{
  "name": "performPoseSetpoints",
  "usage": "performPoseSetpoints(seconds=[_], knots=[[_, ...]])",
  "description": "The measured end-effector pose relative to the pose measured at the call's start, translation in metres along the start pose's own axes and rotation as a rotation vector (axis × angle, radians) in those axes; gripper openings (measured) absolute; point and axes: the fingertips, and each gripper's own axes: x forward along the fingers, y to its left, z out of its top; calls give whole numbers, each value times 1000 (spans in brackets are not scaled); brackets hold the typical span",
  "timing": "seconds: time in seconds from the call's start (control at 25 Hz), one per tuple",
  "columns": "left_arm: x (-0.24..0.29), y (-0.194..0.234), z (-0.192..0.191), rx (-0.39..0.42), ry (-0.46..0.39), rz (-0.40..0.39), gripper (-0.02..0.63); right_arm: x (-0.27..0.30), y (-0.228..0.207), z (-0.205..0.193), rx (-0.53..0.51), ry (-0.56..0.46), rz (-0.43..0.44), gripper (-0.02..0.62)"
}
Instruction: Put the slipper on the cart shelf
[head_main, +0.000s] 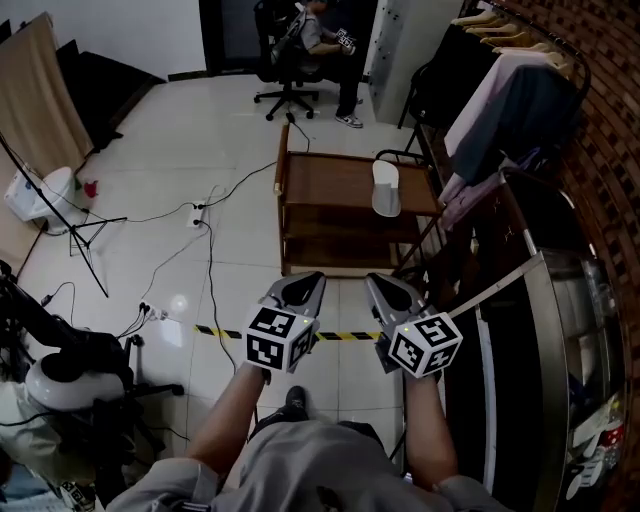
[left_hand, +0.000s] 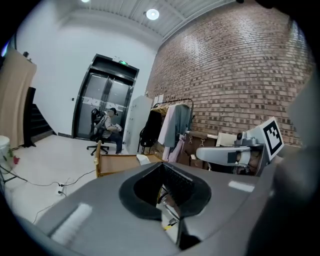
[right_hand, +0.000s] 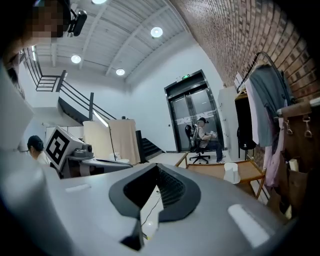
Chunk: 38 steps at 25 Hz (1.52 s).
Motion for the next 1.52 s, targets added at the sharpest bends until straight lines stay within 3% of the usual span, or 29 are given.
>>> performPoseSetpoints(seconds=[0.6,1.04,1.52], knots=[[114,87,17,-17,50,-55,6,110,-88,4,41,40,-62,0],[251,107,39,7,117,-50,7,163,-226,16,55,67,-96,0],[371,133,31,30,206,-59,8,214,-354,-26,142,163,-178,0]])
